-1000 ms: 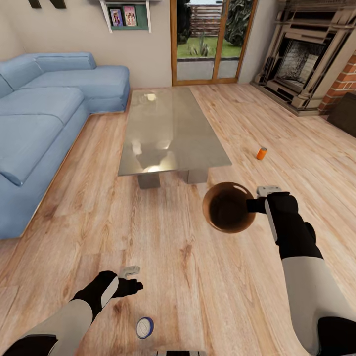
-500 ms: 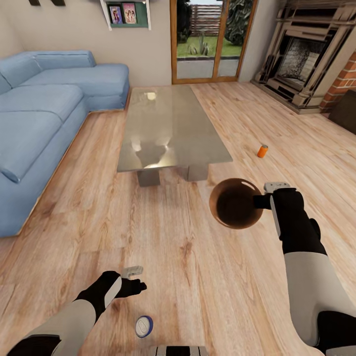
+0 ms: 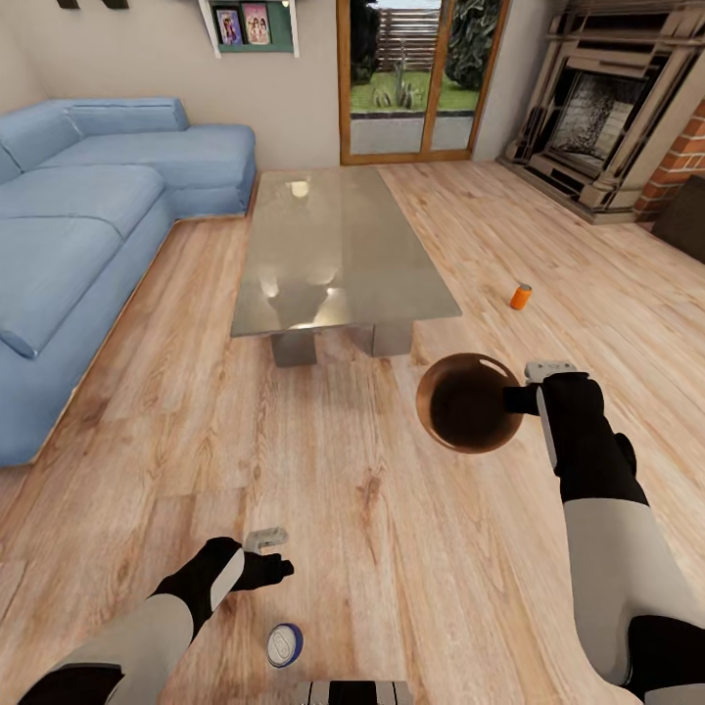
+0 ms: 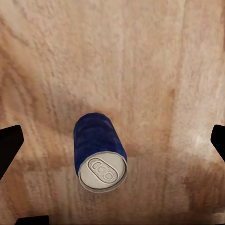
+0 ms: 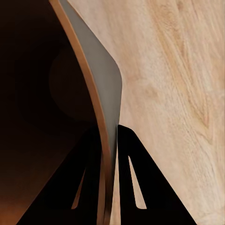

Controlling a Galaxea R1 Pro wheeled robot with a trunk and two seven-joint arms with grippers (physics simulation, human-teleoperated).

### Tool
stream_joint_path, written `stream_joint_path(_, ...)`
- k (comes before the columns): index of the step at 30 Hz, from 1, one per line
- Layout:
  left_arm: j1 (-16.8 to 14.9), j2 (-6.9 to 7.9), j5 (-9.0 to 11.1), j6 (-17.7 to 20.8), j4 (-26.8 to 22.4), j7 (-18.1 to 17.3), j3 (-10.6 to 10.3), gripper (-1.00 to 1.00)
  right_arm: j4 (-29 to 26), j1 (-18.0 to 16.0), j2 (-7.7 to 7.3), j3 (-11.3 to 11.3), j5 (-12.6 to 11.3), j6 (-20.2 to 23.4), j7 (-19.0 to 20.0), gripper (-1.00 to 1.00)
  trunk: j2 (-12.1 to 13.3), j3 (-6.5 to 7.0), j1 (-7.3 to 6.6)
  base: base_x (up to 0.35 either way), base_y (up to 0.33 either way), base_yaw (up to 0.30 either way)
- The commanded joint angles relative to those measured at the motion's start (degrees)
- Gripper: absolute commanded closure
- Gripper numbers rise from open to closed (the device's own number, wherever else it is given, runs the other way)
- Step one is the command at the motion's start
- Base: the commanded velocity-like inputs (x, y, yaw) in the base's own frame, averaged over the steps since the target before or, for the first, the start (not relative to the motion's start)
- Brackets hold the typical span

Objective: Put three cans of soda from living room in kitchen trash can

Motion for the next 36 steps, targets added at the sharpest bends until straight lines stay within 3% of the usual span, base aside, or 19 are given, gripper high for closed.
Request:
stream_joint_path(1, 0.0, -0.04, 0.0, 0.0, 0.0, 0.0, 0.0, -1.00, 0.0, 0.0, 0.03, 0.0, -0.4, 0.0, 0.2, 1.00, -0.4, -0.18, 0.22, 0.000, 0.000, 0.000)
stream_joint_path(25, 0.1, -0.18, 0.0, -0.2, 2.3, -0.1, 0.0, -1.00, 0.1, 0.0, 0.62, 0.0, -0.3, 0.0, 0.2, 1.00, -10.0, -4.48, 5.49, 0.000, 0.000, 0.000)
stream_joint_path(30, 0.1, -0.18, 0.0, -0.2, 2.4, -0.1, 0.0, -1.00, 0.1, 0.0, 0.64, 0.0, -0.3, 0.0, 0.2, 1.00, -10.0, -4.48, 5.49, 0.000, 0.000, 0.000)
stream_joint_path(36, 0.1, -0.18, 0.0, -0.2, 2.4, -0.1, 0.0, -1.00, 0.2, 0.0, 0.65, 0.0, -0.3, 0.0, 0.2, 1.00, -12.5, -5.56, 6.81, 0.000, 0.000, 0.000)
